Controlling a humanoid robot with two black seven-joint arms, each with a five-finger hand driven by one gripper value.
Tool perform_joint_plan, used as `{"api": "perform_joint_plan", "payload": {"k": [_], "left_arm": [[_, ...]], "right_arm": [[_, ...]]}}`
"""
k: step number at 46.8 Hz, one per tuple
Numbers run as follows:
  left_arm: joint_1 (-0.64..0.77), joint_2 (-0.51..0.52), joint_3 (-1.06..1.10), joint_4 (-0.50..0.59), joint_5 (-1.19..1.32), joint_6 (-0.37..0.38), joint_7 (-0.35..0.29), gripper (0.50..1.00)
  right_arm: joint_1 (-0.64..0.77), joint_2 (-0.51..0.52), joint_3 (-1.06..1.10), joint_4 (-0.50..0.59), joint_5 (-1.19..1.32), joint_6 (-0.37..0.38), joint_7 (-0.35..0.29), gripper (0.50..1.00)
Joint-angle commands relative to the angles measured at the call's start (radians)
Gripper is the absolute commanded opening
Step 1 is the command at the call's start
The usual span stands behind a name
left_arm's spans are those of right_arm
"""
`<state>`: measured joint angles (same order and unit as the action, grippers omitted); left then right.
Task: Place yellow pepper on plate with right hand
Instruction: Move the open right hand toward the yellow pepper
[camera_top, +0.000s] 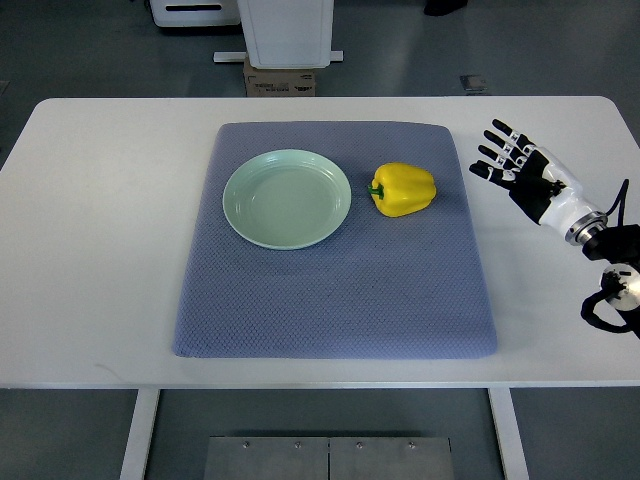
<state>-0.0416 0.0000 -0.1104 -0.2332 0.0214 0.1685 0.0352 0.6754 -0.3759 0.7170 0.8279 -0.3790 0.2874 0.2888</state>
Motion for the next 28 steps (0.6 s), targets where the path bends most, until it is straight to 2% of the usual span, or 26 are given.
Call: {"api": "perform_joint_plan", "payload": {"k": [1,16,28], "left_arm": [[0.0,0.0,0.0,0.0,0.0,0.0,0.0,1.0],[0.0,0.0,0.0,0.0,0.0,0.0,0.0,1.0],[0.0,0.0,0.0,0.0,0.0,0.0,0.0,1.0]], "right_arm": [[0.027,-0.008,-0.054,-0.004,-0.026,-0.001,0.029,1.0],[0.153,-0.015,-0.201,-0.012,-0.089,-0.039,0.052,1.0],[0.251,-0.006,-0.382,-0.056,-0.143,-0.125,0.124,1.0]]}}
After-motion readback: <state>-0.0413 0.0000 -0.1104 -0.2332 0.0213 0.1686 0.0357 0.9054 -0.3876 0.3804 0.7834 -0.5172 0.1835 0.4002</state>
